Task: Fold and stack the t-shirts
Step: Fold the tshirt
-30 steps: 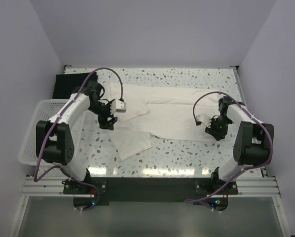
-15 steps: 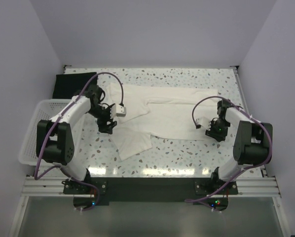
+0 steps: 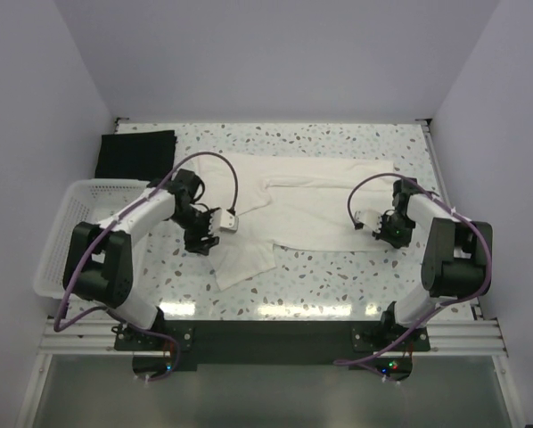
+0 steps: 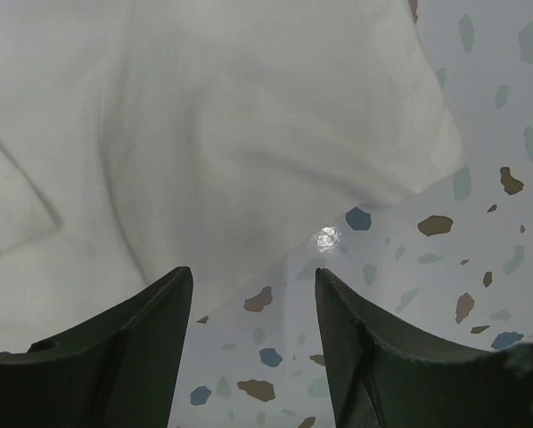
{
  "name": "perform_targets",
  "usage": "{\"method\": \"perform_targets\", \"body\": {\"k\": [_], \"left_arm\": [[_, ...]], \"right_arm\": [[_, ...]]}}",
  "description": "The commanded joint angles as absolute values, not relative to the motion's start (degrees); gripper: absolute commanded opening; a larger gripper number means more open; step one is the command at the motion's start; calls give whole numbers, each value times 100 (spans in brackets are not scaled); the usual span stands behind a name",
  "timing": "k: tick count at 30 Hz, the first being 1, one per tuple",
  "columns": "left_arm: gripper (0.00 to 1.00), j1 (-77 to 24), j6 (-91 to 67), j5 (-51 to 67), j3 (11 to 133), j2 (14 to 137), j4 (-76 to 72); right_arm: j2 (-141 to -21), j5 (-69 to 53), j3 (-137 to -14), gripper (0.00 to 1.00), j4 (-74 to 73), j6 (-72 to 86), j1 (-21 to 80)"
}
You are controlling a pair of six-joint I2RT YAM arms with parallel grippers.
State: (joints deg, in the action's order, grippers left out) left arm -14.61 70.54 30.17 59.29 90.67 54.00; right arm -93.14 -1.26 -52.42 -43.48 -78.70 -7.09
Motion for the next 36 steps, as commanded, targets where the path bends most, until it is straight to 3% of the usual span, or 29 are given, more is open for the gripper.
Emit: {"method": "perform_targets", "body": {"k": [1,7,15,21,24,36], "left_arm": [[62,-1766,6708,2901,5617,8781,4809],[59,-2267,6101,2672,5054,8657,4123],[47,-2522,5968,2206,4413,8754,3648],[11,-2522,6064,2206,4438,8737,4050],[0,-2522,6169,2250,4535,8526,4429],[0,-2391,5889,2601,5036,7840,5423]], "right_arm": [[-9466,-395,-5291,0,-4236,-7849,-721],[-9378,-466,-5335,0,-4289,-7717,-729],[-9316,-448,-5317,0,-4368,-7682,-721],[-9299,-448,-5405,0,-4684,-7752,-729],[-9185,-439,-5414,0,-4877,-7822,-729],[-8614,-756,-5387,0,-5379,-8156,-1204]]}}
